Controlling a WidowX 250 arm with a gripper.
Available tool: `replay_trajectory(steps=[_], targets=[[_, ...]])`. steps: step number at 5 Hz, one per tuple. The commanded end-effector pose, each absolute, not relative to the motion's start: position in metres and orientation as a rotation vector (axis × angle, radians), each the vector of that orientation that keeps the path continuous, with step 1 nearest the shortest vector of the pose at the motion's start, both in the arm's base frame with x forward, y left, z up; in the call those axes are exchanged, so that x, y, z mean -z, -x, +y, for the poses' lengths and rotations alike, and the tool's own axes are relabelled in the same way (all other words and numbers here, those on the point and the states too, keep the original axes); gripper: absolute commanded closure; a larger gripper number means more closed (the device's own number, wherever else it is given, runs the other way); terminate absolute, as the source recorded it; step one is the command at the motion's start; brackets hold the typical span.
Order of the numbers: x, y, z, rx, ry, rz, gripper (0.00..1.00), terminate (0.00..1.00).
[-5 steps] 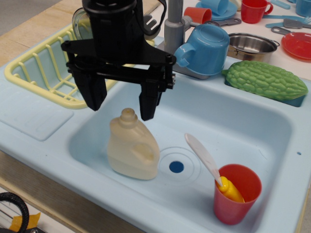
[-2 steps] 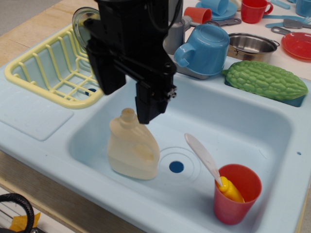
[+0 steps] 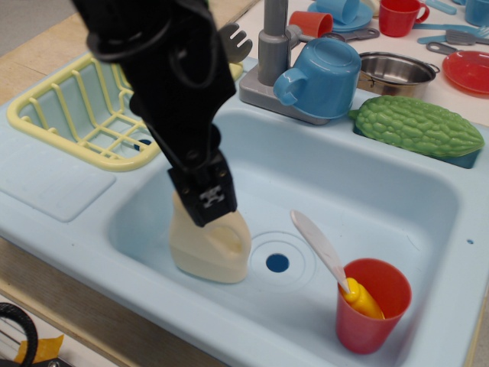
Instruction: Put detergent from sink into drying rack
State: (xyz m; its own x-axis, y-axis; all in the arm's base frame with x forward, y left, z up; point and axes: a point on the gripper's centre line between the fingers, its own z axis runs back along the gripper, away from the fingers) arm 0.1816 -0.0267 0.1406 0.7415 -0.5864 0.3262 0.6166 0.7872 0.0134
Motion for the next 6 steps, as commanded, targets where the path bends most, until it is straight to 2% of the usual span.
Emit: replay_trajectory(steps=[1, 2, 3, 4, 6], targets=[[-0.126, -0.190, -0.017, 0.691, 0.110, -0.389, 0.00, 0.00], [-0.108, -0.190, -0.015, 0.688, 0.151, -0.423, 0.00, 0.00], [-0.096, -0.179, -0.016, 0.645, 0.179, -0.444, 1.00, 0.00], [-0.096, -0.174, -0.018, 0.620, 0.178, -0.453, 1.00, 0.00], [-0.103, -0.181, -0.019, 0.597, 0.160, -0.452, 1.00, 0.00]])
